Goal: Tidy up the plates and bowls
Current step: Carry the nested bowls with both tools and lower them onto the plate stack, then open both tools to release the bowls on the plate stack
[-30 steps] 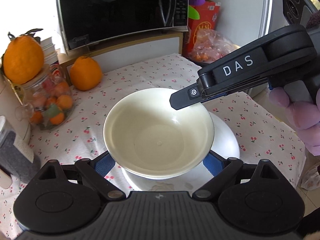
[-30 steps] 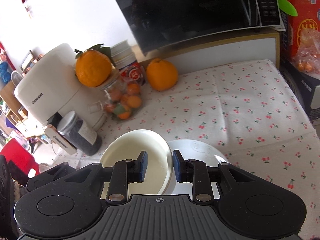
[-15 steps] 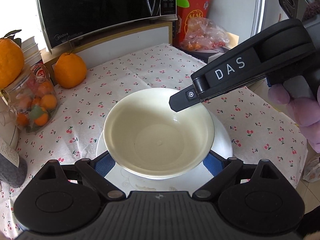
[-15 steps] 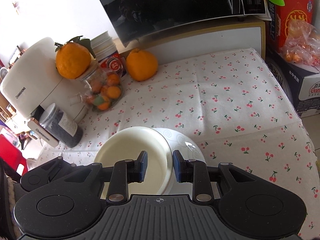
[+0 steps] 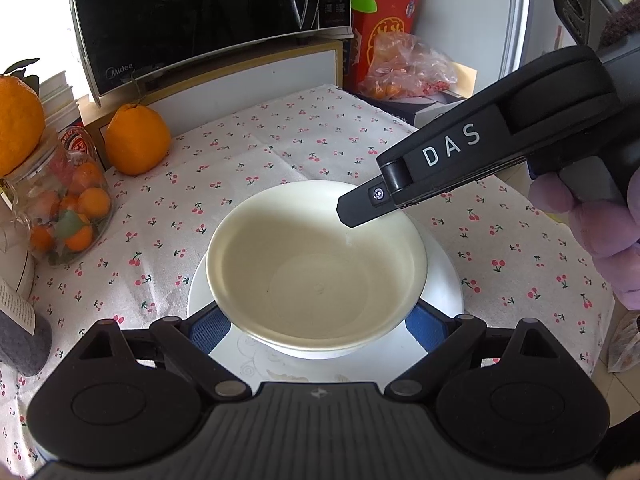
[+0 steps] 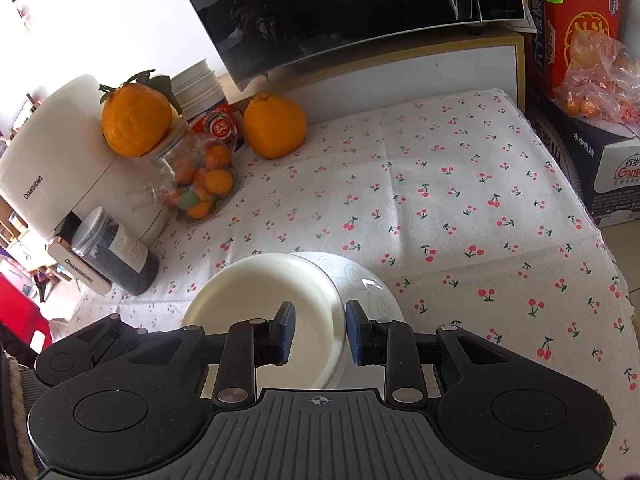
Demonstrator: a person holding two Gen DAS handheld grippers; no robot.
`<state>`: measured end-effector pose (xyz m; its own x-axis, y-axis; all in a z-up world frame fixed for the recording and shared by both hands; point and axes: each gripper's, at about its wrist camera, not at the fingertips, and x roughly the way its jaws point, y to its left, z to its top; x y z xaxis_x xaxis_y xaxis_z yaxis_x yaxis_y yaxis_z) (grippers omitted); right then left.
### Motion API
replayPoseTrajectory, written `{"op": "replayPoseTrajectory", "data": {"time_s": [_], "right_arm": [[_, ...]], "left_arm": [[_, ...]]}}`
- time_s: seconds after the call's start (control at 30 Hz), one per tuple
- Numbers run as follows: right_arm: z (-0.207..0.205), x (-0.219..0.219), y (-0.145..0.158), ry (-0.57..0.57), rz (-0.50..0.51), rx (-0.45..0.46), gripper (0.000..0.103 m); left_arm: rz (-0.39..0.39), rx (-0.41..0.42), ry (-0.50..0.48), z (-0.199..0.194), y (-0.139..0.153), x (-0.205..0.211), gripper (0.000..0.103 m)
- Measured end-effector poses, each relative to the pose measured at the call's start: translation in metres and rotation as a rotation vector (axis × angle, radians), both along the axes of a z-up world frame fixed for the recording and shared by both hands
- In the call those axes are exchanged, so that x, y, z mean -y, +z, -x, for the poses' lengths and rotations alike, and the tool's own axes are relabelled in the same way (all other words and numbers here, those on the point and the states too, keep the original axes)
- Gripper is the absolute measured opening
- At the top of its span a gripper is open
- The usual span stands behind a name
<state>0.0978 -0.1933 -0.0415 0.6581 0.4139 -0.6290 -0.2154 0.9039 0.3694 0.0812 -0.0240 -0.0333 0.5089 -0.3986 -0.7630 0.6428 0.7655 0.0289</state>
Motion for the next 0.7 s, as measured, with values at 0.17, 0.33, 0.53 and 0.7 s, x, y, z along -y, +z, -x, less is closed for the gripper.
{"op": "replayPoseTrajectory", "data": {"time_s": [0.17,0.33,0.53,0.7], "right_arm": [[0.0,0.002,0.001,-0.006,-0.009,-0.001,0.028],[0.003,0.008,0.002,-0.03,-0.016,-0.01,0.049],[0.017,0.02,0.014,-0.064,-0.029,0.031,0.059],[0.038,0.028,0.025,-0.074,-0.002,0.075,0.061]], "left_arm": [[-0.007,-0.011,-0.001,-0.001,0.0,0.0,0.094],[-0.001,-0.015,0.003,0.002,0.004,-0.002,0.098],[0.016,-0.002,0.022,0.012,0.016,-0.016,0.099],[0.037,0.029,0.076,0.025,0.03,-0.031,0.102]]}}
